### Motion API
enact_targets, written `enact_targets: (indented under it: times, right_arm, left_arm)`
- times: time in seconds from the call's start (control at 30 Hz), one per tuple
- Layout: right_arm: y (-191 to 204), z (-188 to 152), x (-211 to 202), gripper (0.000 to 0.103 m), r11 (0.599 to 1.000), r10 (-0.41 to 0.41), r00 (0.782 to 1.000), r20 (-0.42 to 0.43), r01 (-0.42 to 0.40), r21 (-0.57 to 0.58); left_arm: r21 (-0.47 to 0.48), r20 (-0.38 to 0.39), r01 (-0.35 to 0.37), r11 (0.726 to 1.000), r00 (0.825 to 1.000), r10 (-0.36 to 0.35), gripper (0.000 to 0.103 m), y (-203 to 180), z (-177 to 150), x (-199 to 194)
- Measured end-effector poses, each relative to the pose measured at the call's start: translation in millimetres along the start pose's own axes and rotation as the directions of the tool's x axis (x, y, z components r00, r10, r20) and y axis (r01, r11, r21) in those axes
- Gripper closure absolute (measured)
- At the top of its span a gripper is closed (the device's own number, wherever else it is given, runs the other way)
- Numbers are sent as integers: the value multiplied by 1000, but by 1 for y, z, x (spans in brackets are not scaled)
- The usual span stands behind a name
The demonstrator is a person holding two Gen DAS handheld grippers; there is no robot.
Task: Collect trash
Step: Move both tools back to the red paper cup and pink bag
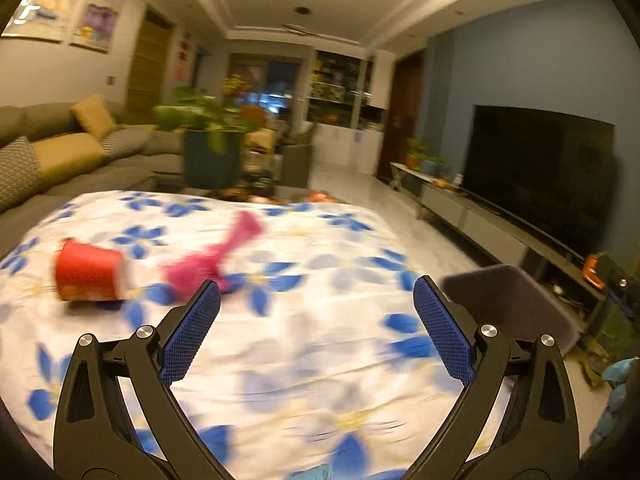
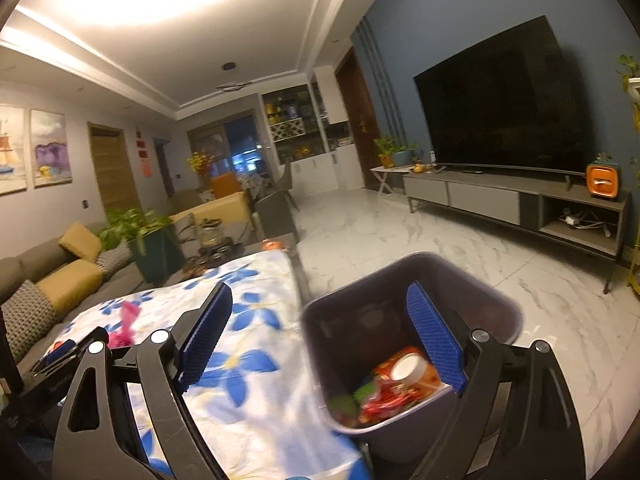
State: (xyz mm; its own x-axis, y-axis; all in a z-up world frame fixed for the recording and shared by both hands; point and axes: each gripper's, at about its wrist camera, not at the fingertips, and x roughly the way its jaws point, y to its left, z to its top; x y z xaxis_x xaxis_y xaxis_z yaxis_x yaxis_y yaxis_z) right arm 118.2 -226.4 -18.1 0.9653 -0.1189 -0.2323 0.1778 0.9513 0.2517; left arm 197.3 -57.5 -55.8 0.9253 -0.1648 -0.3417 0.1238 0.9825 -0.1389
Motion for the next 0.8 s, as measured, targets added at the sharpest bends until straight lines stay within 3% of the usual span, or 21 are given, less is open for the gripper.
enact_targets:
  times: [0.2,0.43,0.8]
  right_arm:
    - [41,-13,8,17,996,81,996,-41,-82,-30]
    - [94,-31,26,17,983,168,980,-103,-175,-60]
    - [185,-54,61,17,953,253,952,-171,-275,-126]
  left_arm:
    - [-55,-1,-117,992,993,117,8,60,0,-21]
    - [-84,-9,-205,975,979,205,8,115,-1,-40]
    - [-178,-39,-264,948,965,261,8,190,7,-36]
